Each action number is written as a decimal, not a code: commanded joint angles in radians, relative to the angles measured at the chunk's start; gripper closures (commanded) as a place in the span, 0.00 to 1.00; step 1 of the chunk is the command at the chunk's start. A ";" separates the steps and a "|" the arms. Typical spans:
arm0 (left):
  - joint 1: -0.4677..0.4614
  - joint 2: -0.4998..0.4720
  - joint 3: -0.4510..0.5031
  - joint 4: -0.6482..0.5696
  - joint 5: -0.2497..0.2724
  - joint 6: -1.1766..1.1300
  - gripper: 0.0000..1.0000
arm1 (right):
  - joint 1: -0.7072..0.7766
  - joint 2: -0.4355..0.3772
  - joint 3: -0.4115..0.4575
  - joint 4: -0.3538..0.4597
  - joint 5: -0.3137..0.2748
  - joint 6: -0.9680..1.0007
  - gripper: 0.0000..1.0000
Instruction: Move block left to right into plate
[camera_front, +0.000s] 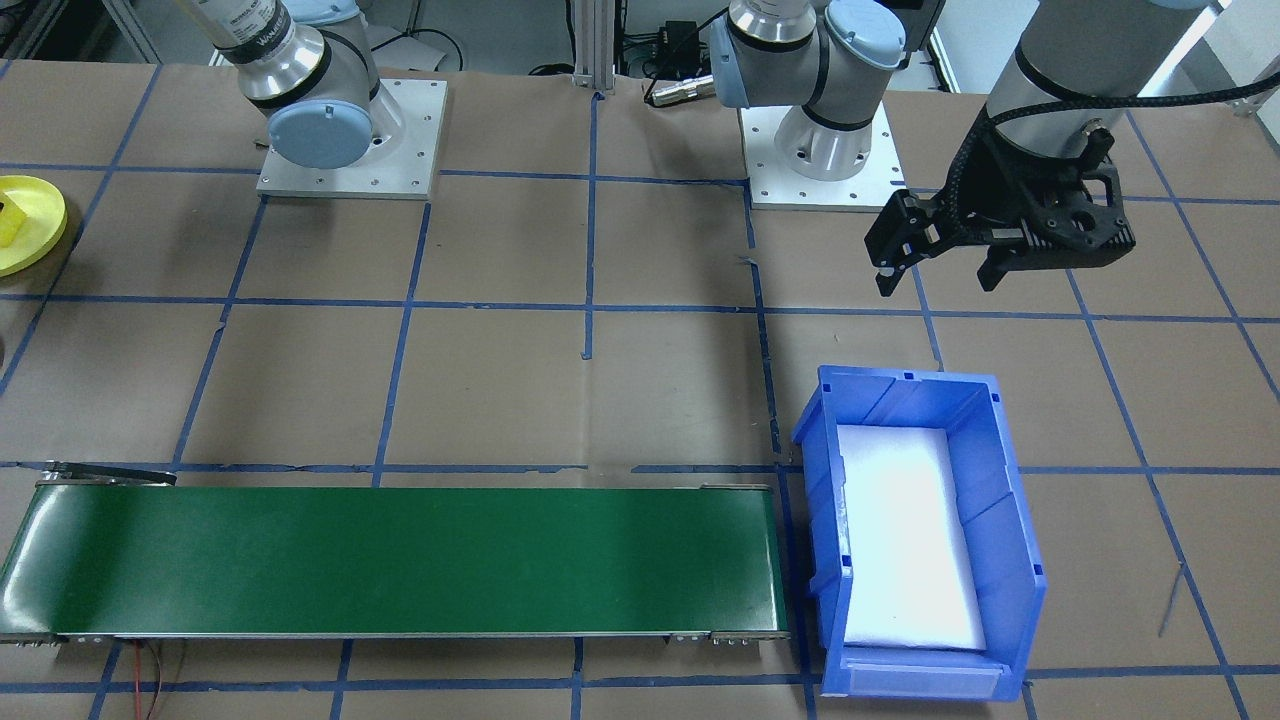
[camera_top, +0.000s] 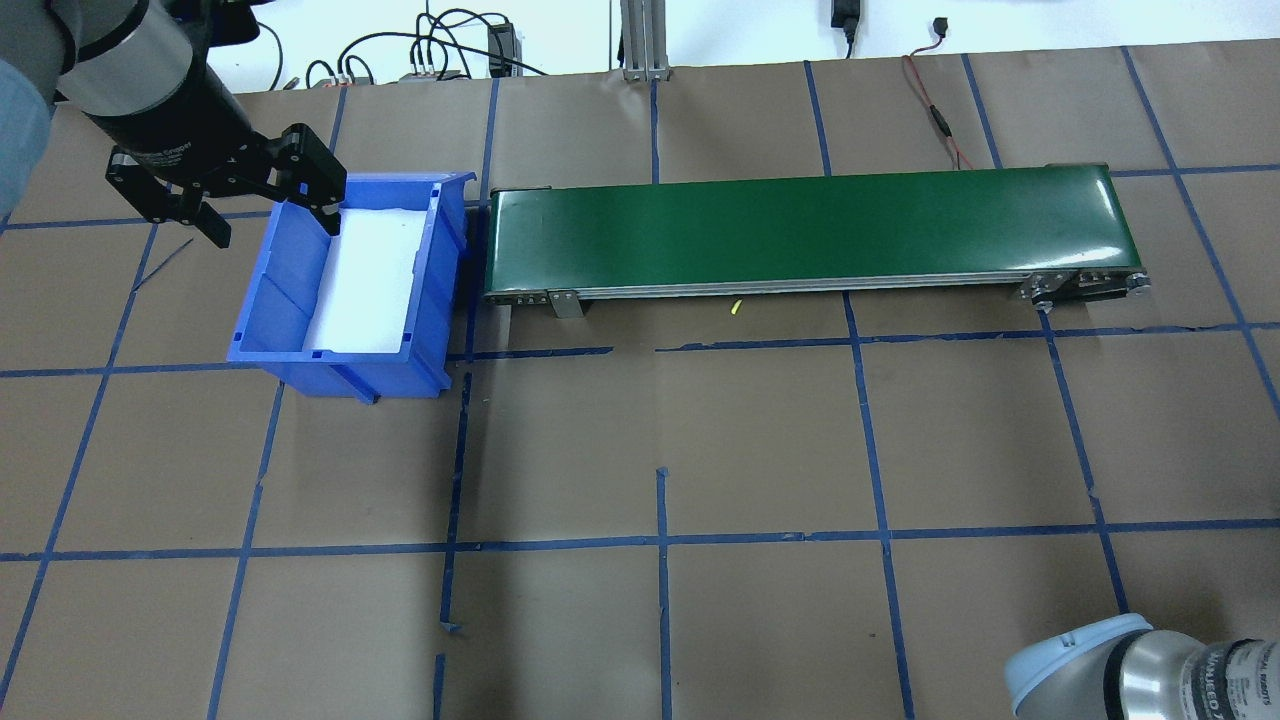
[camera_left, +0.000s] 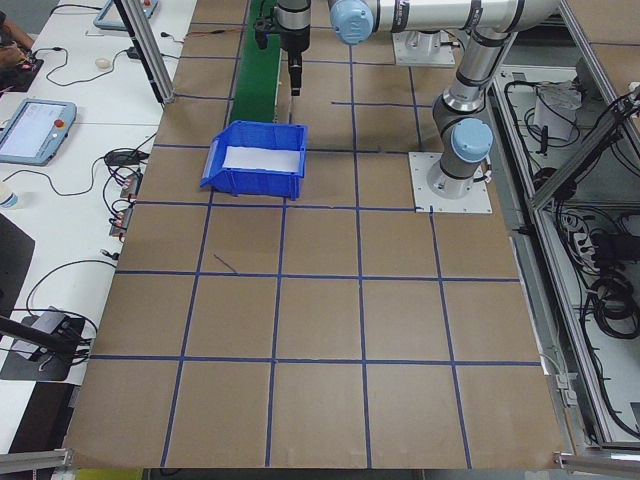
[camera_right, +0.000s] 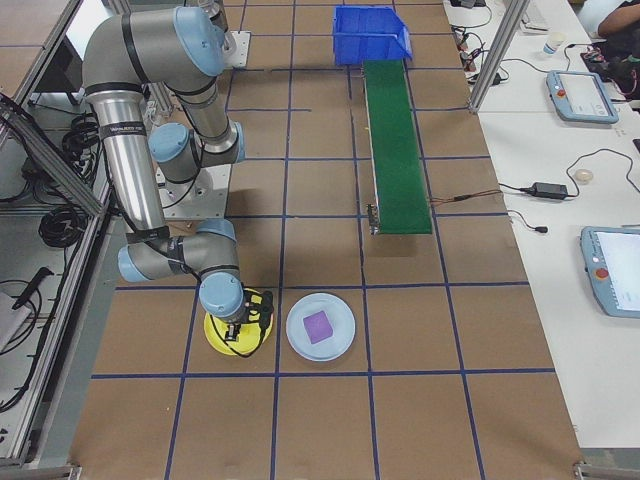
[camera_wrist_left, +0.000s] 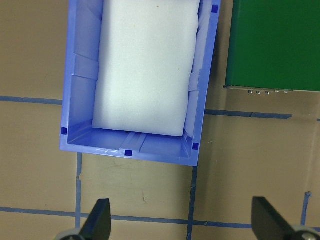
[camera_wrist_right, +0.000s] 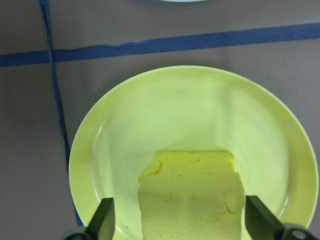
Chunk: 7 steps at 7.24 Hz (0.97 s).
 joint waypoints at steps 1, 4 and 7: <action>0.001 0.000 0.003 0.000 0.000 -0.001 0.00 | 0.016 -0.015 -0.013 0.009 -0.001 0.016 0.00; 0.001 0.000 0.003 0.000 -0.002 -0.001 0.00 | 0.160 -0.074 -0.220 0.167 -0.012 0.094 0.01; 0.001 0.000 0.003 0.000 -0.002 0.001 0.00 | 0.316 -0.196 -0.293 0.338 -0.033 0.303 0.03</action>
